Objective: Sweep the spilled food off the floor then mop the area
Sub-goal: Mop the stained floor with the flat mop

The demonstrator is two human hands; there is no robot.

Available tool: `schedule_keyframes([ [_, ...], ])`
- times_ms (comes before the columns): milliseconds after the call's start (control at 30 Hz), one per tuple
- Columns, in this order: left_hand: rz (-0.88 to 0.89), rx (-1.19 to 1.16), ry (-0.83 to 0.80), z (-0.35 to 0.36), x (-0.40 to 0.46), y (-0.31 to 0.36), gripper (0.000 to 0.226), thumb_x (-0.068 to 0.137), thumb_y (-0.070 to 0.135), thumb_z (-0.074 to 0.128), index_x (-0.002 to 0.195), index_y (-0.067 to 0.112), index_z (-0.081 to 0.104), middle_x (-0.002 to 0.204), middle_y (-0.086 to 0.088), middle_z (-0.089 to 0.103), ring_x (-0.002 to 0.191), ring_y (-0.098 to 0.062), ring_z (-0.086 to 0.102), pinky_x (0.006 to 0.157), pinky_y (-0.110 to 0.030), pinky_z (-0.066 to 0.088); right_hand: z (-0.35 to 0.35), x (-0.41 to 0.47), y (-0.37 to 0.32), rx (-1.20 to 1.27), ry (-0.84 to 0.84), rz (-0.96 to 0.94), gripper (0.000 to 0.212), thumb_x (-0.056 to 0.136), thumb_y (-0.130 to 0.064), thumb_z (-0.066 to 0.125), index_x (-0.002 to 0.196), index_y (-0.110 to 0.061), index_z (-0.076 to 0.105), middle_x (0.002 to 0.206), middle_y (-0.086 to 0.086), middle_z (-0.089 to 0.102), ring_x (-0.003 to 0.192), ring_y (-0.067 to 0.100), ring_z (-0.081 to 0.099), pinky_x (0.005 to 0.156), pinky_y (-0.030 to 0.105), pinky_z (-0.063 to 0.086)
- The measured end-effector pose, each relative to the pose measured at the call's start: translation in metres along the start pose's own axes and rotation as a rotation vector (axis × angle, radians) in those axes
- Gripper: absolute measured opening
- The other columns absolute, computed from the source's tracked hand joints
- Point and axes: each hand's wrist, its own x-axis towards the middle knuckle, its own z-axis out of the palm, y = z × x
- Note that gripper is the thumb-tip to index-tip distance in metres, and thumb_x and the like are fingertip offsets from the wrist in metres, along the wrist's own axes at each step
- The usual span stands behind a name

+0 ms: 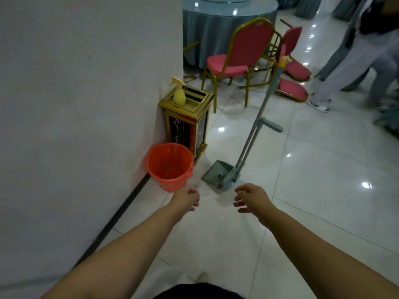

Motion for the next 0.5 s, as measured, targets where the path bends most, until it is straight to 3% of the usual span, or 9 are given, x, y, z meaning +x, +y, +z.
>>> schedule_keyframes([
  [400,0.085,0.018,-0.013,0.078,0.066,0.091,0.010,0.092,0.006,0.052,0.100,0.007,0.057,0.089,-0.011,0.060,0.071,-0.016,0.057,0.062,-0.025,0.048,-0.097,0.057,0.002,0.117,0.124,-0.056,0.018,0.095,-0.004,0.045,0.102,-0.013,0.060,0.090,0.008,0.064,0.078,0.017,0.066,0.057,0.021,0.054],
  [500,0.114,0.017,-0.019,0.101,0.095,0.118,0.007,0.093,0.008,0.052,0.098,0.008,0.057,0.084,-0.008,0.060,0.067,-0.014,0.057,0.054,-0.020,0.048,-0.123,0.084,-0.008,0.111,0.150,-0.062,0.019,0.094,-0.003,0.046,0.101,-0.014,0.060,0.089,0.007,0.064,0.078,0.017,0.065,0.058,0.021,0.054],
])
